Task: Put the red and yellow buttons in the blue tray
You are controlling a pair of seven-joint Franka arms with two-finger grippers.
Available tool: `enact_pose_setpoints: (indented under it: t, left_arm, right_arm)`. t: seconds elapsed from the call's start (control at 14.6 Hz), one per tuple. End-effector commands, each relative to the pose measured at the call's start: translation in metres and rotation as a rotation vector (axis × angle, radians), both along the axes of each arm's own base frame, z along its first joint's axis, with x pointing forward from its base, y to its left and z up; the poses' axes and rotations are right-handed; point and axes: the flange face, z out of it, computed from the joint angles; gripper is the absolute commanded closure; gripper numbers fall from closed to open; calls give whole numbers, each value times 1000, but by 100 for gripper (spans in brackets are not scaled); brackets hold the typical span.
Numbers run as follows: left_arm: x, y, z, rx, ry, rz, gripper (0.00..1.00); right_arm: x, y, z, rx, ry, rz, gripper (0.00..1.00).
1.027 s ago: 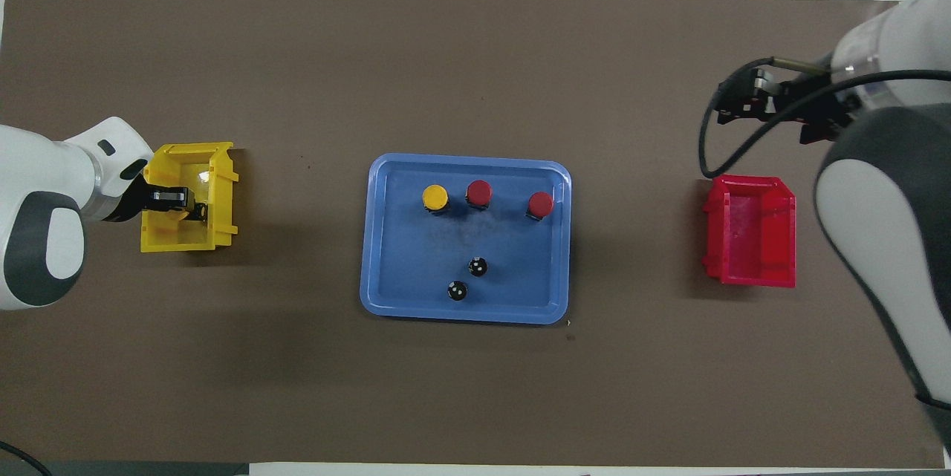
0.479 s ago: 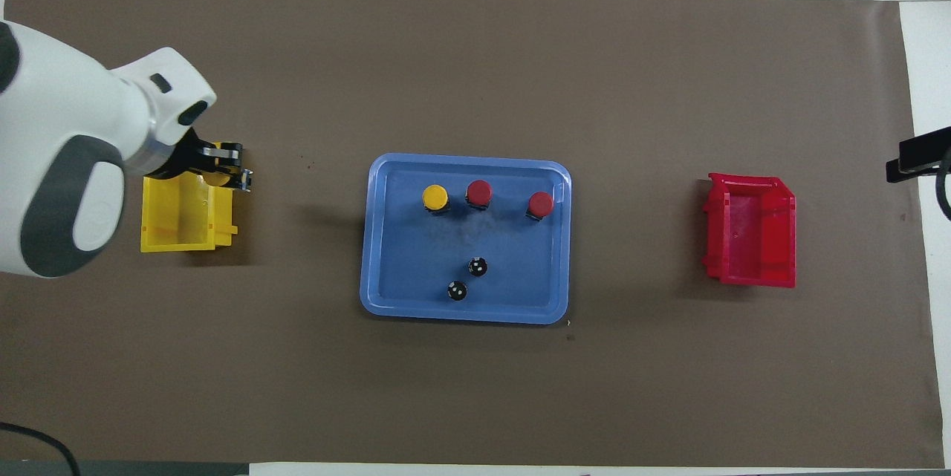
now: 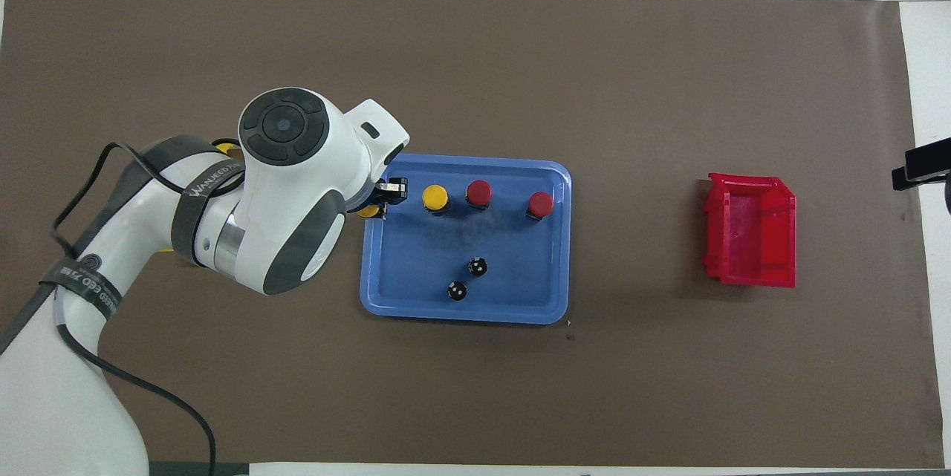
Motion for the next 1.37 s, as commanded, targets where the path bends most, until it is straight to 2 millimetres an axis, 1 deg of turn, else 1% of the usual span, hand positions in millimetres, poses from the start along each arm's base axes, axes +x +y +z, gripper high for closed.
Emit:
enact_pose_setpoints:
  t: [0.0,0.07,0.14,0.34,0.62,0.68,0.75,0.82,0.96,1.03,1.1,1.16,1.23,1.3]
  left_arm:
    - [2,-17,-22,0,19,-10,99]
    - [4,-23,-33,7,30,-15,99]
    - [5,-26,-35,8,32,-18,99]
    - [2,-31,-36,8,33,-11,99]
    - [7,-30,-34,-12,3,-5,99]
    - [8,-29,-36,-11,1,-4,95]
    - [8,-29,-36,-12,0,-4,75]
    - [8,-29,-35,-12,0,-4,52]
    - [7,-28,-36,-5,10,-4,42]
    - [7,-27,-34,-3,14,-1,40]
    - [7,-22,-28,4,24,3,40]
    - [9,-12,-10,6,26,12,38]
    - [13,4,12,6,28,27,31]
    - [20,21,25,6,31,51,24]
  right_arm:
    - [-6,-1,0,-27,12,21,0]
    - [-6,-2,1,-44,13,25,0]
    - [-6,-2,1,-47,13,26,0]
    - [-7,-2,1,-50,14,28,0]
    - [-8,-8,1,-49,14,21,0]
    - [-8,-8,1,-49,16,21,0]
    - [-8,-7,1,-49,14,23,0]
    - [-8,-7,1,-49,14,23,0]
    - [-7,-4,1,-49,14,29,0]
    - [-7,-4,0,-49,15,29,0]
    - [-7,-4,1,-49,14,28,0]
    - [-7,-4,1,-49,14,29,0]
    - [-7,-4,1,-49,14,29,0]
    - [-7,-4,1,-49,14,29,0]
